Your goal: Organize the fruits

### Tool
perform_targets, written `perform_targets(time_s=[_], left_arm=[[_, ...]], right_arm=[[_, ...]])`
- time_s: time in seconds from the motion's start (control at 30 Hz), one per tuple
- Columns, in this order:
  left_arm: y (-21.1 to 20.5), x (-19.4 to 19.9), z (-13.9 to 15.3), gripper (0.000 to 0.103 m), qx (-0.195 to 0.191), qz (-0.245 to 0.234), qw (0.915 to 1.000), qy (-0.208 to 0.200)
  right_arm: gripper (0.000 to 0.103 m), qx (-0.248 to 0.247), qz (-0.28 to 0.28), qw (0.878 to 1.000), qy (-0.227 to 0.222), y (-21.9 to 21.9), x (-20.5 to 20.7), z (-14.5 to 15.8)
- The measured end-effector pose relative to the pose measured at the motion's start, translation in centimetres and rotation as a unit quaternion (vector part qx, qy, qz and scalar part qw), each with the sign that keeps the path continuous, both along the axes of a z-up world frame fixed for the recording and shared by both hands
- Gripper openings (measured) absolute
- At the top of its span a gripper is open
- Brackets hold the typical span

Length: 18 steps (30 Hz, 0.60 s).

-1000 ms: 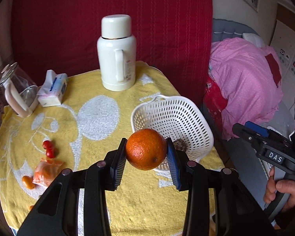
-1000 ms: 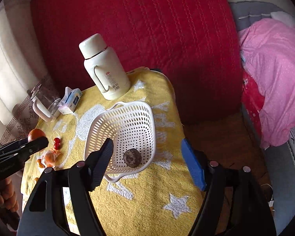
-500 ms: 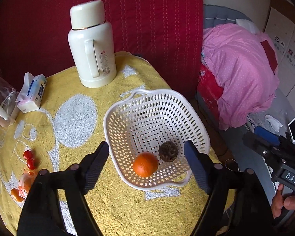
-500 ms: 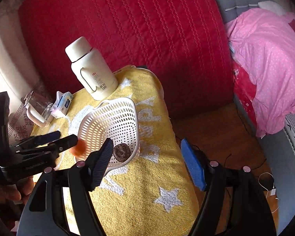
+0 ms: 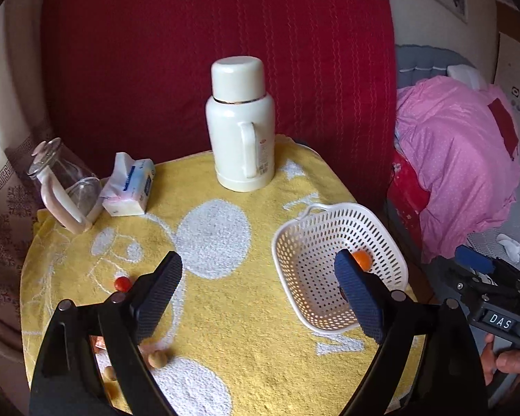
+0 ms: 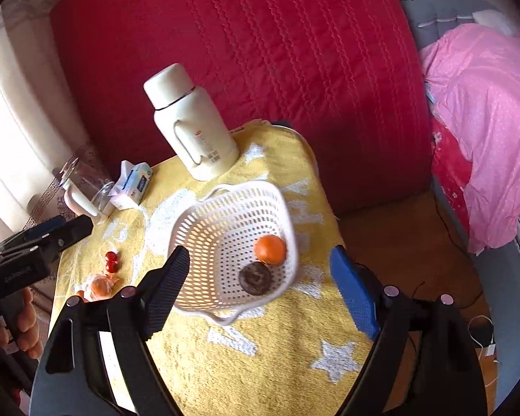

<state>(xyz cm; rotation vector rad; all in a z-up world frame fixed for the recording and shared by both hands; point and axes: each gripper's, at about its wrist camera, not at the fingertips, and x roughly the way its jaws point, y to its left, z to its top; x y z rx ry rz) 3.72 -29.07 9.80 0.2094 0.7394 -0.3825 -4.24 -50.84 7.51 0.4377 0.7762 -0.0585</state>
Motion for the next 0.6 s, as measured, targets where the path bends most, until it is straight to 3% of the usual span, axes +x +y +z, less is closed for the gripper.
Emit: perform_targets(time_s=[0.3,0.6], left_arm=[[6.5,-1.0,3.7,0.093,-0.001,0.062,0.9968,-0.051],[14.8,-1.5,4.3,0.093,0.0,0.128,0.9905,-0.051]], right_arm=[[0.093,0.009,0.017,0.999,-0.025,3.8,1.3,2.1],[0.095,0.009,0.048,0.998,-0.031,9.0,2.3,2.7]])
